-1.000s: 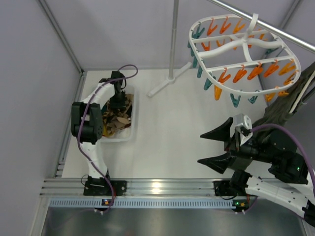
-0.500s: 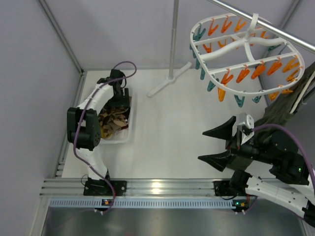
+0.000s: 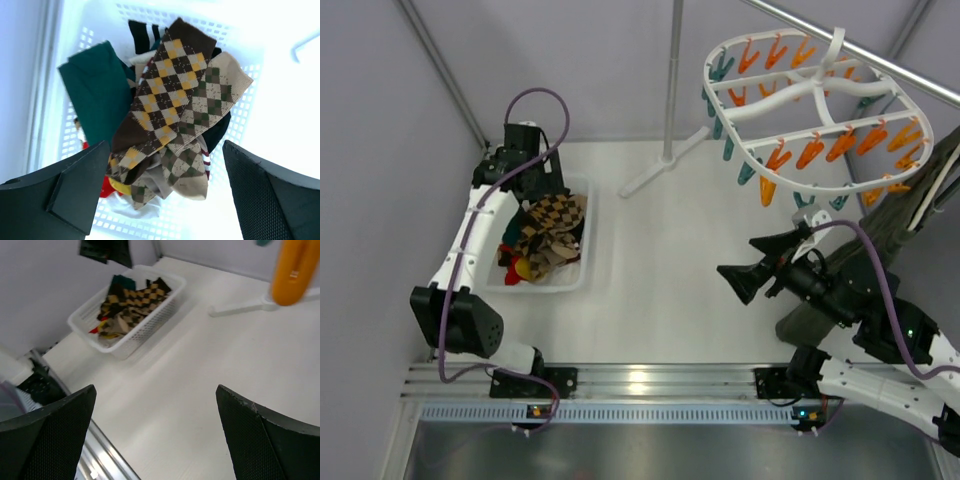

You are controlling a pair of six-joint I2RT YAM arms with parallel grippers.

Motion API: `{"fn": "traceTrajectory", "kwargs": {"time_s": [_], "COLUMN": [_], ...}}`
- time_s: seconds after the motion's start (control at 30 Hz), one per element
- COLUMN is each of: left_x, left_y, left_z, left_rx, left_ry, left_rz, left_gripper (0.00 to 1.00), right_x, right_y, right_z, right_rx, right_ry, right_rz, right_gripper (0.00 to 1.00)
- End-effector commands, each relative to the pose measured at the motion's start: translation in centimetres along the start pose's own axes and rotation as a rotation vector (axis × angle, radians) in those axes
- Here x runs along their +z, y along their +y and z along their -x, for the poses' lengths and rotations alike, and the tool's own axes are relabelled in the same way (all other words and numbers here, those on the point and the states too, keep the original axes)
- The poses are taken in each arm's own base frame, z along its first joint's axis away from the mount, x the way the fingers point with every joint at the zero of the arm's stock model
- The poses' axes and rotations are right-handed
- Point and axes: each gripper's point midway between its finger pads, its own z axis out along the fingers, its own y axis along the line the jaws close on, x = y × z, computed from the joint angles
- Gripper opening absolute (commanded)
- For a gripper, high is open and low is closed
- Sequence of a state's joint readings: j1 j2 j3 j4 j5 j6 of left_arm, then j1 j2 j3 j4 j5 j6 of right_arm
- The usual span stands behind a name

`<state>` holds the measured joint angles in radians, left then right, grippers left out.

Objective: Remove the socks clipped to the hanger

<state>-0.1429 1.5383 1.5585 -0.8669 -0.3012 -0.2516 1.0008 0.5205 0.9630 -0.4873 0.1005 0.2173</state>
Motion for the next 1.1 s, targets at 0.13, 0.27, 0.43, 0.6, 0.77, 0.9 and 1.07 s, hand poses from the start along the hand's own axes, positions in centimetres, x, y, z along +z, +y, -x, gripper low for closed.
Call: {"fn": "traceTrajectory", "kwargs": {"time_s": [0.13,0.27,0.43,0.6,0.77,0.9,1.07], "left_x": [-10.1,-14.0,-18.1,-21.4,-23.1,-23.7,-23.3], "left_y": [3.3,6.0,6.3,6.3,7.3,7.8,7.4], "left_z": [1.1,-0.7,-3.6,-5.7,-7.9,-9.0,-9.4], "left_rx": [-0.051,-0.064,-0.09,-0.108,-0.107,-0.094,-0.072], "left_ry": [-0.231,-0.333,-0.441,-0.534,-0.59,-0.587,-0.575], "left_rz": [-0.047,-0.015,-0.119,-0.232,-0.261,-0.271,-0.285], "left_gripper": [0.98,0.98,0.98,0.98,0.98,0.98,0.98], "right_x": [-3.1,-3.5,-5.4,-6.8,-7.8,-7.6,-7.4], "right_y": [-8.8,-9.7,-11.0,-11.2,-11.8,-11.9,-11.9], "right_z": [0.8,-0.1,-0.2,0.4,0.1,0.0,1.1], "right_rx": [0.08,0.026,0.012,0.007,-0.03,-0.062,-0.071], "right_ry": [-0.055,-0.031,0.006,0.043,0.091,0.134,0.129], "right_rz": [-0.544,-0.582,-0.672,-0.704,-0.743,-0.758,-0.772], "right_gripper": [0.99,1.0,0.99,0.99,1.0,0.99,0.99]}}
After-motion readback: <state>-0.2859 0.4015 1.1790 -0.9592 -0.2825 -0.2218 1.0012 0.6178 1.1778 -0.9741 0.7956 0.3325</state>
